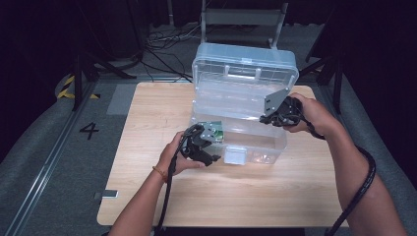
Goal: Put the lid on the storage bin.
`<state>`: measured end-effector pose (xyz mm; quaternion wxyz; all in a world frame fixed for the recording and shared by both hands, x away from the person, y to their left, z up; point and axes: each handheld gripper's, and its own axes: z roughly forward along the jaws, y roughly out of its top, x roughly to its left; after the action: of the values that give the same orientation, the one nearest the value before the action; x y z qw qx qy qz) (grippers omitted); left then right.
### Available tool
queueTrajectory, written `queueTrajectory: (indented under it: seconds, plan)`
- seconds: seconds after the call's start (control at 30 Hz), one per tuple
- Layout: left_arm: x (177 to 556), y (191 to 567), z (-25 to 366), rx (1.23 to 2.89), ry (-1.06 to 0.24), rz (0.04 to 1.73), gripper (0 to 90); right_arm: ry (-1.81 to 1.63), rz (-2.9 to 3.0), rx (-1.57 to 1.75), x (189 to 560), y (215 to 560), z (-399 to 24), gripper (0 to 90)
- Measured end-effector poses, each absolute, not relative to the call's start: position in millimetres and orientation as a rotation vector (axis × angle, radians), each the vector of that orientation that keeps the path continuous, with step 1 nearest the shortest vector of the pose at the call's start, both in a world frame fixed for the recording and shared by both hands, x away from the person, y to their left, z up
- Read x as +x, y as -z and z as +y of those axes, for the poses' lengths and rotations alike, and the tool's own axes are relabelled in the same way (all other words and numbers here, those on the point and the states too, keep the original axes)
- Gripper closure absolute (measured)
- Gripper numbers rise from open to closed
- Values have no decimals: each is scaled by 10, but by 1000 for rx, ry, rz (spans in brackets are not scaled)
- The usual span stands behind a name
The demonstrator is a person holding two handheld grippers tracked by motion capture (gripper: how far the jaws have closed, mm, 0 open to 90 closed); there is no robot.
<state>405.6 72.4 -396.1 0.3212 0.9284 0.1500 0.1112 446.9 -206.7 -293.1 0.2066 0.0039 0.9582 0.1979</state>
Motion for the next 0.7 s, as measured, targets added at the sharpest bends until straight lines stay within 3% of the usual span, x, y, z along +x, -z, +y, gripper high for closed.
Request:
queueTrajectory:
  seconds: [0.1,0.43,0.7]
  plan:
    - [3998,3864,839,2401,-306,406,326,-553,2658,6,4450,2942,-2073,877]
    - [3817,3525,1178,2292,-336,431,305,-560,2649,11,4424,2960,-2087,871]
    - [4012,3179,1362,2171,-389,523,318,-557,2634,26,4400,2970,-2089,865]
